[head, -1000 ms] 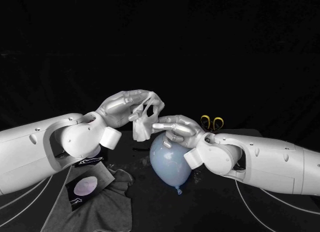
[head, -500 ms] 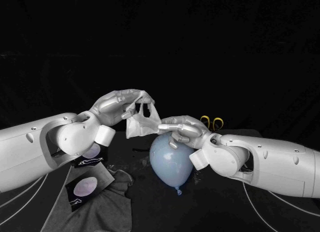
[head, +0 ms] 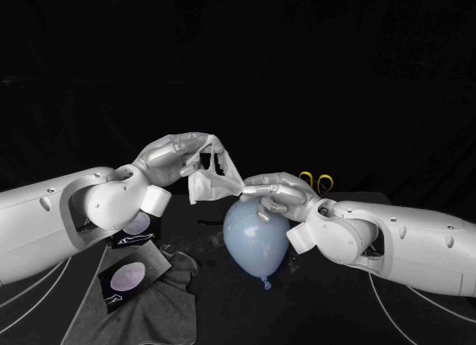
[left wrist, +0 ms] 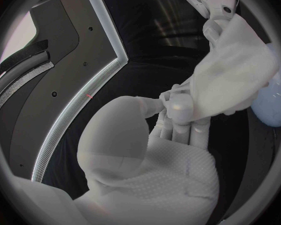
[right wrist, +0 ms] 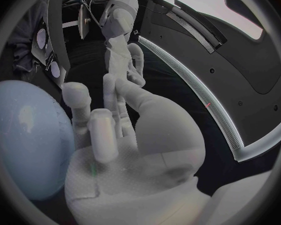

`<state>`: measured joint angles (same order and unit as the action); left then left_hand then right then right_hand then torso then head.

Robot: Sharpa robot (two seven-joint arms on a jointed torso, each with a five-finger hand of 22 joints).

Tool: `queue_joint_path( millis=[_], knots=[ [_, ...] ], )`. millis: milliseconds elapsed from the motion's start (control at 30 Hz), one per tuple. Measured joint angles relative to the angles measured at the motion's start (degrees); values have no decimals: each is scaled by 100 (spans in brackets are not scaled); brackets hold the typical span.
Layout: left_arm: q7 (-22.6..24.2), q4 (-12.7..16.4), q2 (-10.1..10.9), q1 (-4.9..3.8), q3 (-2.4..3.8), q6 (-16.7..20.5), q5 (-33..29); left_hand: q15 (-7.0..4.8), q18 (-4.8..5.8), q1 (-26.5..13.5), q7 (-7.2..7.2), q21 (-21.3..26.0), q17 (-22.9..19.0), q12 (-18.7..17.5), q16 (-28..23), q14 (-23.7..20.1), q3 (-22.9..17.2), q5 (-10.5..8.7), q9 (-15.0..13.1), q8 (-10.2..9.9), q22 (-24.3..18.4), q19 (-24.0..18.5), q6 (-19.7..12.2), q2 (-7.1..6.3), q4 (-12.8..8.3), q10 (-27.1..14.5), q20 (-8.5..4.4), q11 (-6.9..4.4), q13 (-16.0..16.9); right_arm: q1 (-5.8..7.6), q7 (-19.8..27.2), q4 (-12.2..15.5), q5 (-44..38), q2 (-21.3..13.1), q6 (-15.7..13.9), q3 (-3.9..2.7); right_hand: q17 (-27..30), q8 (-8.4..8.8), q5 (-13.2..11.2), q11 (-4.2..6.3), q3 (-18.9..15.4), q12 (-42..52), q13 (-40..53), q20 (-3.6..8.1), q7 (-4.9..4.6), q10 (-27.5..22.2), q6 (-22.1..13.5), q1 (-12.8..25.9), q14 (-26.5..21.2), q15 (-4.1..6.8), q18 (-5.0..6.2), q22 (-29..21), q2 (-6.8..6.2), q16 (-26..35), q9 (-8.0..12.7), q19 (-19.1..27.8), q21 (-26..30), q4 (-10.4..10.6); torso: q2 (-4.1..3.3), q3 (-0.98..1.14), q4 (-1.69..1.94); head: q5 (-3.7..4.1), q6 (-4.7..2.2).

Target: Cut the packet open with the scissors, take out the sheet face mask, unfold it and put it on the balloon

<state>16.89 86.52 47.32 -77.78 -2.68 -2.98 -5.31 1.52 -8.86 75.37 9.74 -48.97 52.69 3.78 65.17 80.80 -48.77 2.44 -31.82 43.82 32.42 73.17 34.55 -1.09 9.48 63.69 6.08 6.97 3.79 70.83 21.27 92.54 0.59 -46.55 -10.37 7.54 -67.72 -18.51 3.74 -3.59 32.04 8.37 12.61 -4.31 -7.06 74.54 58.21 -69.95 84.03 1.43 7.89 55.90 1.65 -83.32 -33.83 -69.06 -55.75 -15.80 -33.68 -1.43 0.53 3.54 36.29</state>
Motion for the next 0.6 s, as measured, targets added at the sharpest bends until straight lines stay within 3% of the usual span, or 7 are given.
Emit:
queue_joint_path(
  millis=[67, 167, 267, 433, 600],
  knots=[
    [-2, -3, 0, 0, 0, 0, 1, 0, 0, 0, 0, 0, 0, 0, 0, 0, 0, 0, 0, -6, 0, 0, 0, 0, 0, 0, 0, 0, 0, 0, -8, -1, -10, -7, -22, 2, 2, -4, -1, 1, 8, 0, 3, 0, 0, 1, -1, 0, 0, 0, -1, -2, 0, 0, -22, 0, 0, -7, -1, 1, 0, -5, -5],
    [-3, -14, 6, -1, 2, -1, 1, 0, -6, 0, 0, 0, 0, 0, 0, 0, 0, 0, -2, -14, 0, 0, 0, 0, 0, 0, 0, 0, 0, -7, -31, -10, -25, -30, -75, 14, 5, -4, -24, 2, 10, 0, 10, 0, -4, 2, -7, 0, 0, 0, -3, -3, 0, 1, -212, 0, 0, -6, -1, 0, 0, -15, -9],
    [-1, -23, 14, -6, 7, -1, -1, 0, -6, 0, 0, 0, -8, 0, 0, 0, 0, -1, -2, -15, 0, 0, 0, 0, 0, 0, 0, 0, 0, -12, -55, -19, -34, -51, -140, 19, 3, -71, -75, 56, 21, -1, 53, -1, 4, 56, -15, 106, 0, 0, -5, -26, -106, 1, -318, 0, 22, 10, -1, 0, 0, -26, -11],
    [1, -23, 14, -6, 8, -1, -3, 0, -5, 0, 0, 0, -11, 0, 0, 0, 0, -4, -3, -20, 0, 0, 0, 0, 0, 0, 0, 0, 0, -12, -82, -20, -44, -81, -240, 23, -2, -77, -75, 81, 6, -1, 76, 18, 5, 69, -15, 120, -1, -1, -33, -66, -120, -7, -321, 23, 63, 25, 1, -2, 2, -30, -12],
    [2, -14, 18, -5, 7, -3, -3, 0, -3, 0, 0, 0, -12, 0, 0, 0, 0, -5, -3, 2, 0, 0, 0, 0, 0, 0, 0, 0, 0, -12, -106, -25, -49, -117, -334, 33, 32, -77, -77, 110, 6, -2, 99, 18, 25, 52, -36, 100, -1, -1, 52, -112, -140, -7, -324, 63, 107, 25, 2, -2, 3, -32, -12]
  ],
)
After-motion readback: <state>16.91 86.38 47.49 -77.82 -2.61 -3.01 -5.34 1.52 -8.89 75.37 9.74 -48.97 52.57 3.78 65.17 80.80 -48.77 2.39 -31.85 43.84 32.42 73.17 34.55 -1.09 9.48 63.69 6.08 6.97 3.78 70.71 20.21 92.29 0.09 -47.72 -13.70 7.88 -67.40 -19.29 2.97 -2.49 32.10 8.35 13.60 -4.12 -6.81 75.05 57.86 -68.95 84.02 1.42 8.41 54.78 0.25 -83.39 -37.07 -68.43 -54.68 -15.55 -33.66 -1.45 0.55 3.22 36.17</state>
